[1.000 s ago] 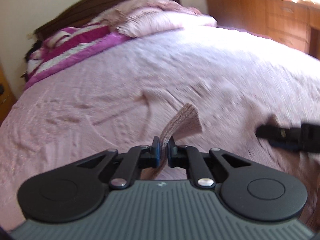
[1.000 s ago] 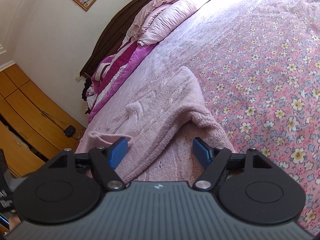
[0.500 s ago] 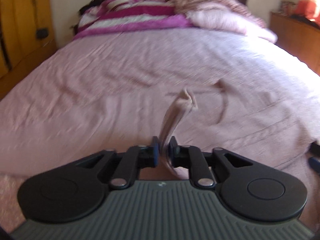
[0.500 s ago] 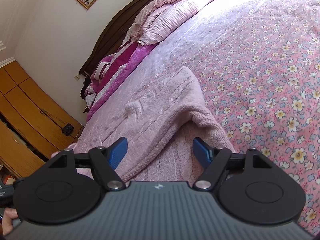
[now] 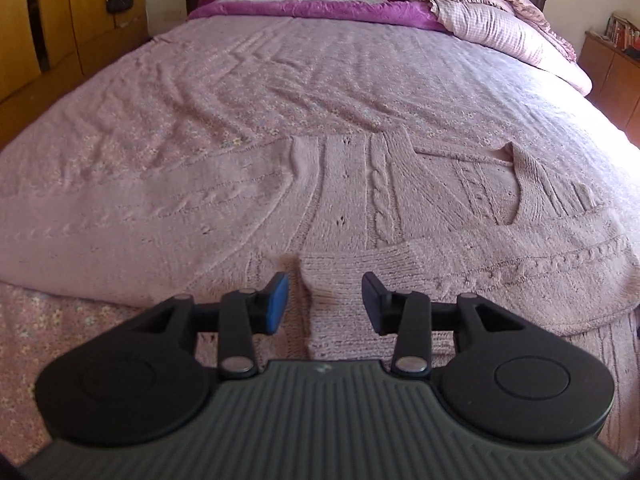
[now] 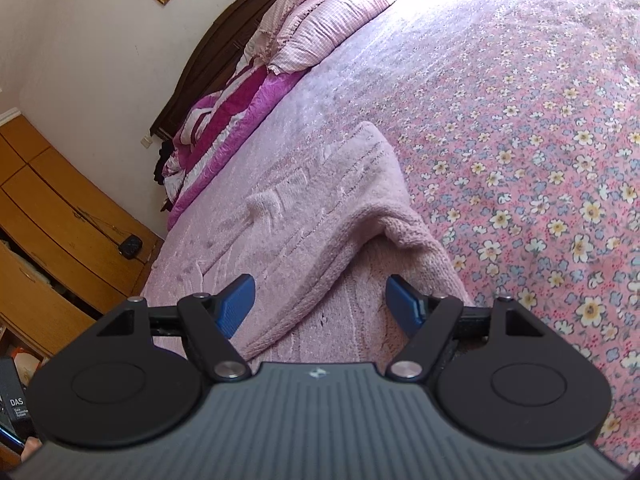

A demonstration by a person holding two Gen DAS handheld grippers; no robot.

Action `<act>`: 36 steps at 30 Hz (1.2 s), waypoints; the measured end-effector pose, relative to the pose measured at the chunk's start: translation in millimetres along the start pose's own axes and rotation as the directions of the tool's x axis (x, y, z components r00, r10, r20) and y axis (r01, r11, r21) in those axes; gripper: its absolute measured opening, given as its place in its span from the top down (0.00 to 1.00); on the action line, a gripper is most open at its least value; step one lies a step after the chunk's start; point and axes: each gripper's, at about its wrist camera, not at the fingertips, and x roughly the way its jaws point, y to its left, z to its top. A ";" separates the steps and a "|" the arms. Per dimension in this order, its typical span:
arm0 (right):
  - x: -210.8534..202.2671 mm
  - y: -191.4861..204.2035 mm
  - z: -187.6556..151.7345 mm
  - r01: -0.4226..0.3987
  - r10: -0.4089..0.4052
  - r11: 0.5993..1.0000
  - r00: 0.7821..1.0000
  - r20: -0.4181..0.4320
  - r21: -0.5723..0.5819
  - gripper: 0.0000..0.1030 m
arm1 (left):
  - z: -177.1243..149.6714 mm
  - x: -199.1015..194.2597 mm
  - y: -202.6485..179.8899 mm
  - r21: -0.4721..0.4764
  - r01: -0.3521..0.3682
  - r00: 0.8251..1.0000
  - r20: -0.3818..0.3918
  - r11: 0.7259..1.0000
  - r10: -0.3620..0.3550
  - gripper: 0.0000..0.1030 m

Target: Fold small clothes

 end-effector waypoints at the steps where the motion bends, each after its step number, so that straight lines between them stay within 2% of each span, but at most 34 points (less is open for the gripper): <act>1: -1.2 2.4 1.0 0.004 -0.004 1.000 1.000 -0.010 -0.008 0.24 | 0.5 0.7 0.7 0.001 0.006 1.000 -0.001 1.000 -0.006 0.58; 6: -4.6 23.7 4.7 0.030 -0.039 0.994 0.996 -0.079 -0.106 0.24 | -1.7 7.0 -3.7 0.045 0.006 1.000 0.000 0.999 -0.006 0.58; 9: -9.2 39.6 6.6 0.045 -0.062 0.982 0.994 -0.086 -0.184 0.24 | -4.3 11.7 -6.0 0.060 -0.004 1.000 -0.005 0.998 0.004 0.58; 12: -9.9 51.1 14.2 0.031 -0.051 0.975 0.995 -0.086 -0.219 0.24 | -6.8 18.2 -4.2 0.063 -0.002 1.000 -0.022 0.998 0.004 0.58; 17: 7.2 61.2 40.0 0.040 -0.056 0.975 0.996 -0.068 -0.218 0.24 | -6.8 22.0 4.5 0.001 0.019 1.000 -0.023 1.000 -0.019 0.58; 21: 29.4 61.8 53.9 0.063 -0.078 0.979 0.994 -0.074 -0.192 0.24 | -5.7 26.1 9.1 -0.028 0.038 0.999 -0.024 0.999 -0.038 0.53; 30: 34.4 57.7 26.3 0.085 -0.105 0.969 0.992 -0.077 -0.231 0.24 | -9.1 24.7 -0.2 0.032 0.049 0.998 0.024 0.998 -0.050 0.55; 32: 28.1 54.8 22.3 0.076 -0.094 0.970 0.993 -0.067 -0.229 0.24 | -9.5 24.7 -2.4 0.043 0.062 0.997 0.032 0.997 -0.063 0.64; 33: 24.4 54.0 20.7 0.071 -0.088 0.971 0.994 -0.062 -0.227 0.24 | -9.3 24.8 -3.5 0.050 0.080 0.996 0.033 0.995 -0.082 0.79; 34: 21.0 52.7 18.5 0.065 -0.081 0.972 0.995 -0.060 -0.225 0.24 | -7.8 25.7 -4.7 0.053 0.103 0.994 0.033 0.993 -0.105 0.88; 36: 14.8 49.6 14.3 0.057 -0.071 0.974 0.996 -0.057 -0.220 0.24 | -5.4 24.4 -8.1 0.063 0.119 0.992 0.044 0.991 -0.122 0.89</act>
